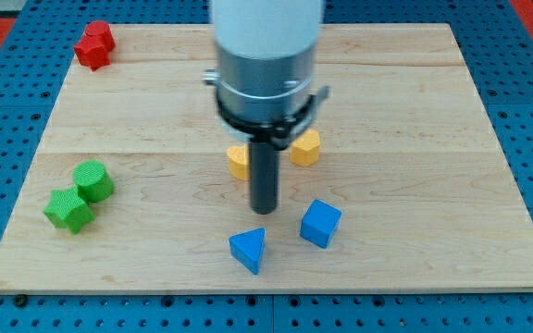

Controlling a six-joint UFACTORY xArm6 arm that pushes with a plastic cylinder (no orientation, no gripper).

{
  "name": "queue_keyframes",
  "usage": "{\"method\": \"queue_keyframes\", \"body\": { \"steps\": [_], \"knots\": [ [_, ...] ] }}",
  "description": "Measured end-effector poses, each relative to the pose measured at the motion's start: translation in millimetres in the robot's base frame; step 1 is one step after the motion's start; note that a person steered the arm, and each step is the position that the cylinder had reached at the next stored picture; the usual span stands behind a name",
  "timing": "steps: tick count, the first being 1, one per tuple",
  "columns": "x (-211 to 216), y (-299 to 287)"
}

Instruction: Slide the yellow blocks into each other

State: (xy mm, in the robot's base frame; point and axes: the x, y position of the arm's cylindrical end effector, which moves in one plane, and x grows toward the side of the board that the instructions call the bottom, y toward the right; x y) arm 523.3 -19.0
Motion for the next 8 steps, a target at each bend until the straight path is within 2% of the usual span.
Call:
{"method": "queue_keyframes", "body": {
  "steps": [2, 3, 4, 5, 6, 7, 8],
  "knots": [
    [-32, 16],
    [-68, 18],
    [-27, 7],
    [-34, -5],
    [-79, -15],
    [-80, -3],
    [-51, -24]
  ]
}}
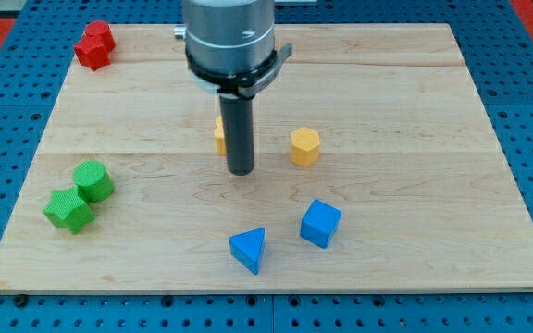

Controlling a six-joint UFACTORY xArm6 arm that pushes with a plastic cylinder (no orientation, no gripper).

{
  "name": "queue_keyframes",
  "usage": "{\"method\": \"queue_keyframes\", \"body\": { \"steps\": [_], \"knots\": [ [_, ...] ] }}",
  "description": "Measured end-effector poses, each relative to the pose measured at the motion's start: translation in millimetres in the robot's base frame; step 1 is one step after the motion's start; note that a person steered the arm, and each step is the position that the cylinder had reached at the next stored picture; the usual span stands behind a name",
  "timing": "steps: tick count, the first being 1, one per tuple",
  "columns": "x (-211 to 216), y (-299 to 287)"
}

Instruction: Slide the yellow blocks into each other

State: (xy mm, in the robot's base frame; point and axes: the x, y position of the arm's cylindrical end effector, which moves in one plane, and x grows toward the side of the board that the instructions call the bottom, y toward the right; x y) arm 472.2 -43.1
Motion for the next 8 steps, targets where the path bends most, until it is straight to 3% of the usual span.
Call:
{"method": "queue_keyframes", "body": {
  "steps": [1, 2, 3, 5, 7, 8],
  "knots": [
    [-43, -19],
    [-69, 24],
    [-47, 22],
    [-10, 87],
    [-12, 242],
    [-45, 228]
  ]
}}
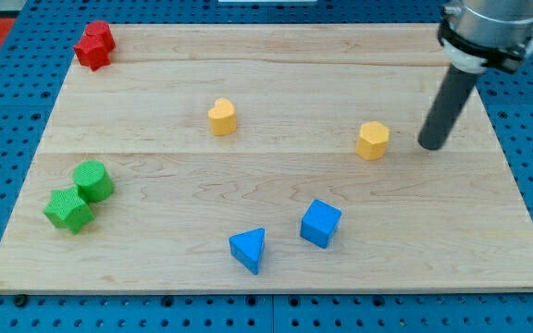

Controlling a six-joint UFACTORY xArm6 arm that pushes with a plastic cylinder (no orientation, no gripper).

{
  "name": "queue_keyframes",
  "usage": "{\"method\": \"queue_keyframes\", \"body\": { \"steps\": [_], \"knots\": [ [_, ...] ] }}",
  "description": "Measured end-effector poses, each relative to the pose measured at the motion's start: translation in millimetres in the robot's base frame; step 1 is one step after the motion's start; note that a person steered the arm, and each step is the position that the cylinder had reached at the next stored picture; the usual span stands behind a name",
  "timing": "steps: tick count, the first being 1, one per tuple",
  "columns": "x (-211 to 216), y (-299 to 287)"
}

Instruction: Slide the yellow blocks into each other

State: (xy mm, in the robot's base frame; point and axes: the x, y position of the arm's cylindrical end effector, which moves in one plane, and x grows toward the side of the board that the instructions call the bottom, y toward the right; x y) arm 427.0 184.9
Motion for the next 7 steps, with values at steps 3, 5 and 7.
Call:
{"method": "queue_keyframes", "body": {
  "steps": [3, 5, 7],
  "knots": [
    [14, -98],
    [-25, -151],
    [-47, -113]
  ]
}}
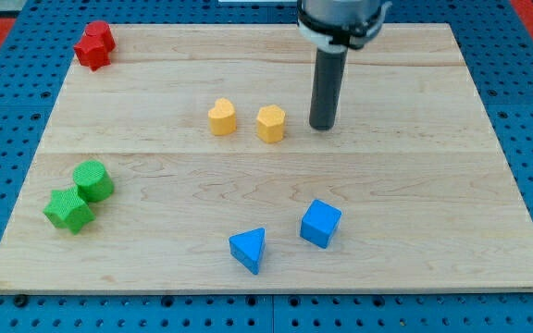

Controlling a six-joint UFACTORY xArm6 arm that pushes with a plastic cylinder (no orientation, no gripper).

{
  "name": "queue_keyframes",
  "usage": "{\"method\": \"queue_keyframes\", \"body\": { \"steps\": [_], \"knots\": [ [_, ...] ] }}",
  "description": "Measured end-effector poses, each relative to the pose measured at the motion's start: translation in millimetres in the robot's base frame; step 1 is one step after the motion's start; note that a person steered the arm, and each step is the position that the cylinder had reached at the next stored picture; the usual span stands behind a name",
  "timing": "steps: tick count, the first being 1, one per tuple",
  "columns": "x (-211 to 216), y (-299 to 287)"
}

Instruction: Slide the yellow blocks into each other

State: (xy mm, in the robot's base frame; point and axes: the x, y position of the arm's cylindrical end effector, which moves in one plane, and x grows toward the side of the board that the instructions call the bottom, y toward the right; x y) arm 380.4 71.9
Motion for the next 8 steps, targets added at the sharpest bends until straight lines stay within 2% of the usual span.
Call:
{"method": "queue_keyframes", "body": {
  "steps": [1, 2, 3, 5, 6, 8],
  "knots": [
    [-80, 2],
    [-115, -64],
    [-117, -95],
    [-56, -167],
    [3, -166],
    [15, -132]
  ]
}}
